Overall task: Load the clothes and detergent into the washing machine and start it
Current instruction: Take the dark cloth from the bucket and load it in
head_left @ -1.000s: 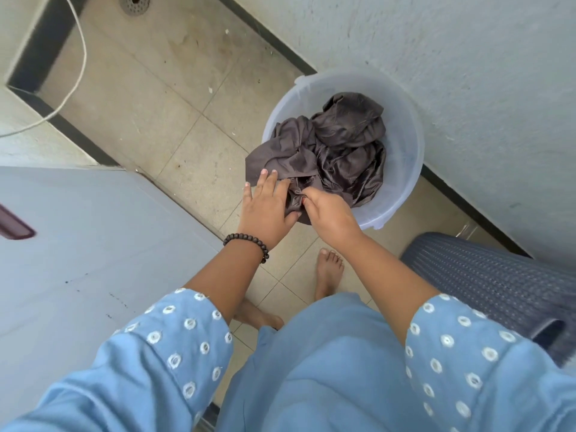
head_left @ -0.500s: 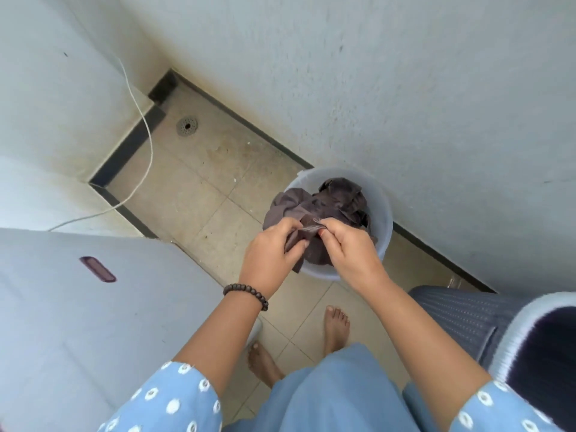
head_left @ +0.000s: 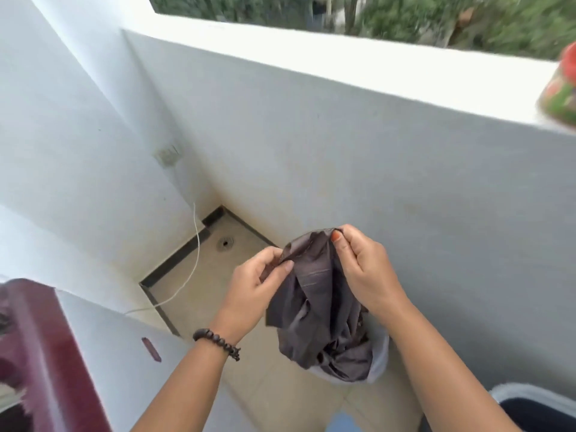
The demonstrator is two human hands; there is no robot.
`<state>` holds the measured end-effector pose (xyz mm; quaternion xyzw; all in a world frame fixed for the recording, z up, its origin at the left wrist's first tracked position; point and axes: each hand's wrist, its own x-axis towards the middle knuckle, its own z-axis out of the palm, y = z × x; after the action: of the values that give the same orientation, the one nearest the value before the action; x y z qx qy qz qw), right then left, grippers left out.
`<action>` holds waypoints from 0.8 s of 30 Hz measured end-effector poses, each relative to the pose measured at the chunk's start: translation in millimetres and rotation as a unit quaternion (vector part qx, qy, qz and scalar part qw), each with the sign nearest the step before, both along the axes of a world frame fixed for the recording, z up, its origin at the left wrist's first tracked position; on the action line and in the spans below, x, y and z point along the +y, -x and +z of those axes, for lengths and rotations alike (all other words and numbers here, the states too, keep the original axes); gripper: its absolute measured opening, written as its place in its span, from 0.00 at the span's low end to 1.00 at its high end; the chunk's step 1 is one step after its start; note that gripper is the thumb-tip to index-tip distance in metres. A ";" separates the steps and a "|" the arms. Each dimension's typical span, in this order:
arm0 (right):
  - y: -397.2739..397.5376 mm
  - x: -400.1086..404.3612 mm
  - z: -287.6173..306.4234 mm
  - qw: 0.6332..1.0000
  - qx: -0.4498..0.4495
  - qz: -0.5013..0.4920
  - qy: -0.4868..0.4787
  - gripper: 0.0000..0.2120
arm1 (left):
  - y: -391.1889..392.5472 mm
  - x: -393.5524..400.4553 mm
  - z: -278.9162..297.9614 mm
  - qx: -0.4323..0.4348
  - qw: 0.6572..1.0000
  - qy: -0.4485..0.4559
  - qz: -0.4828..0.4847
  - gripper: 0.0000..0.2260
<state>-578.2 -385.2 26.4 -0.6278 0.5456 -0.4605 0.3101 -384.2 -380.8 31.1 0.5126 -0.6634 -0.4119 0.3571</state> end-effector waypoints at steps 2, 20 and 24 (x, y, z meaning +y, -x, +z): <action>0.8 -0.4 21.1 1.000 0.002 0.013 0.003 0.16 | -3.6 1.9 30.8 0.015 0.999 0.025 0.019 0.06; -10.5 33.5 76.3 0.961 -0.137 0.220 -0.094 0.11 | -11.7 9.0 137.7 -0.170 0.963 0.205 -0.050 0.01; -14.6 45.2 75.0 0.965 -0.167 0.189 -0.071 0.09 | -27.2 19.4 130.1 -0.097 0.986 0.122 0.060 0.10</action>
<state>-563.6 -339.9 101.4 -0.6102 0.3889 -0.4519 0.5217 -357.0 -361.4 161.2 0.5414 -0.7081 -0.2544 0.3752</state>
